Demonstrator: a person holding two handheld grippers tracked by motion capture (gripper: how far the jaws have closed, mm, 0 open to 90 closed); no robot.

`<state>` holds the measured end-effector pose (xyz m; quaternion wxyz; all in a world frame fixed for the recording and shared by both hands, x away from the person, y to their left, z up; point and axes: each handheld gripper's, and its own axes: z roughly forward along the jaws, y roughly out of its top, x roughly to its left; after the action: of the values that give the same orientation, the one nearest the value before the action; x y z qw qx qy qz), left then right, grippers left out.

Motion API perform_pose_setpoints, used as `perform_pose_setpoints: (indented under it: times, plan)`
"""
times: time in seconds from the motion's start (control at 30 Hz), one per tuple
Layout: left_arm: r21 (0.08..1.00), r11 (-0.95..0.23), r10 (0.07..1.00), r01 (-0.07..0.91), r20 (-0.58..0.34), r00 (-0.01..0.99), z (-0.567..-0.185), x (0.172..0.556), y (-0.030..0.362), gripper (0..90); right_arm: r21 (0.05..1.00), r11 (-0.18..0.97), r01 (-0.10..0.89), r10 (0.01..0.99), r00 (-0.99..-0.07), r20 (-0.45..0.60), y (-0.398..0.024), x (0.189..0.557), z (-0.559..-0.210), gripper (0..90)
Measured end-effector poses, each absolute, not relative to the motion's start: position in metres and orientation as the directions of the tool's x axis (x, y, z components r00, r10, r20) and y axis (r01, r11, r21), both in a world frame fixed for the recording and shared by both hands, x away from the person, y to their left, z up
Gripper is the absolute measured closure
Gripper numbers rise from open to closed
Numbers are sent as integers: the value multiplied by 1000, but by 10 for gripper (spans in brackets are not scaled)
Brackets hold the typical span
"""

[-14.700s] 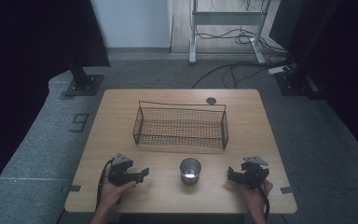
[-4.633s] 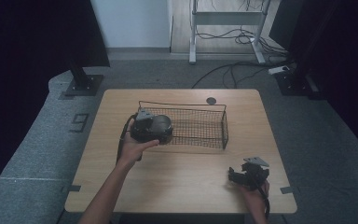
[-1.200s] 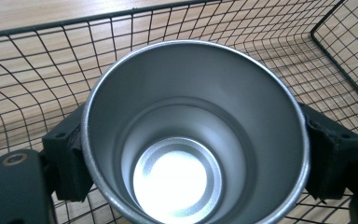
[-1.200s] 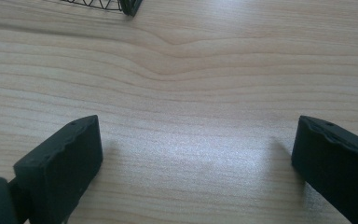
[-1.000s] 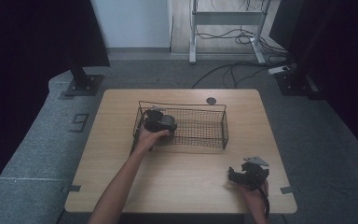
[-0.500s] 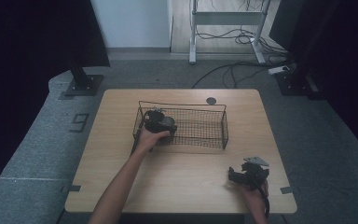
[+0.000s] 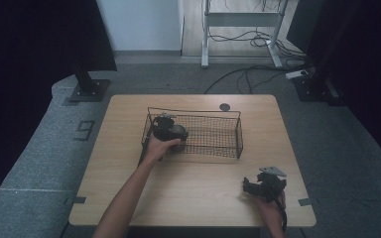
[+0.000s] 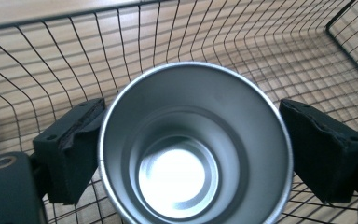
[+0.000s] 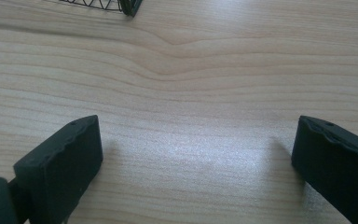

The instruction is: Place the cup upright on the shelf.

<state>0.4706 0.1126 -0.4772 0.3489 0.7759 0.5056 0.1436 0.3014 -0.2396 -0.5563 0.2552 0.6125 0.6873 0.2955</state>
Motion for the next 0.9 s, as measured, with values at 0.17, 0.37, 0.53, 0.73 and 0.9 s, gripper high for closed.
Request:
perform_pose_setpoints:
  times: [0.17,0.37,0.53,0.73,0.9]
  plan:
    - [718,-242,888,653,-106,447,-466,464,117,112,719,75,691,993,-119,11,-240,301,-556,18]
    - [749,-217,874,626,-137,467,-447,454,126,118,718,77,691,993,-121,10,-240,302,-556,18]
    - [759,-219,861,613,-145,487,-443,445,132,121,718,77,691,993,-121,10,-240,302,-556,17]
    - [764,-226,860,605,-135,492,-448,434,139,125,718,77,691,993,-121,10,-240,302,-556,18]
    - [776,-229,857,587,-125,500,-449,422,145,129,719,77,691,993,-121,10,-240,302,-556,18]
